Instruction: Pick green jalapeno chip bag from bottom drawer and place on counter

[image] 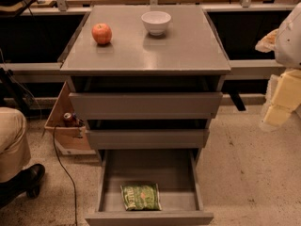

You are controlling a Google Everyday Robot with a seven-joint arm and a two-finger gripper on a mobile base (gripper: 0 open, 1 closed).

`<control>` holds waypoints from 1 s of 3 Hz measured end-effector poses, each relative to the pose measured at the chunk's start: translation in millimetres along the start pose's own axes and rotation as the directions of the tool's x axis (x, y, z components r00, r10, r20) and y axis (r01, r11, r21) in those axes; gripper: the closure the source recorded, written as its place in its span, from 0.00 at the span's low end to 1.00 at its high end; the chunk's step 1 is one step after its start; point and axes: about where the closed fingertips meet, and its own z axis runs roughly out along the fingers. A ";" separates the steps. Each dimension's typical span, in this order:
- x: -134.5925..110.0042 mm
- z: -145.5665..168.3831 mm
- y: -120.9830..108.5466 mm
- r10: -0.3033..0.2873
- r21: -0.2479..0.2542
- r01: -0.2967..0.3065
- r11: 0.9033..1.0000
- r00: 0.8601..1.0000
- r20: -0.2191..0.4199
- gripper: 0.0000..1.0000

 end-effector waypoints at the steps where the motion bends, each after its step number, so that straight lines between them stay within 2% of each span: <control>1: 0.0 0.2 0.0 0.000 0.000 0.000 1.000 1.000 0.000 0.00; 2: -1.3 21.4 -0.8 0.003 -0.003 -0.003 1.000 1.000 0.013 0.00; 3: -0.7 78.0 3.4 0.014 -0.049 -0.012 0.999 0.999 0.042 0.00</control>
Offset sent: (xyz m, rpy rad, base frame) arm 0.0207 0.0097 -0.0597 0.0380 0.0196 0.0043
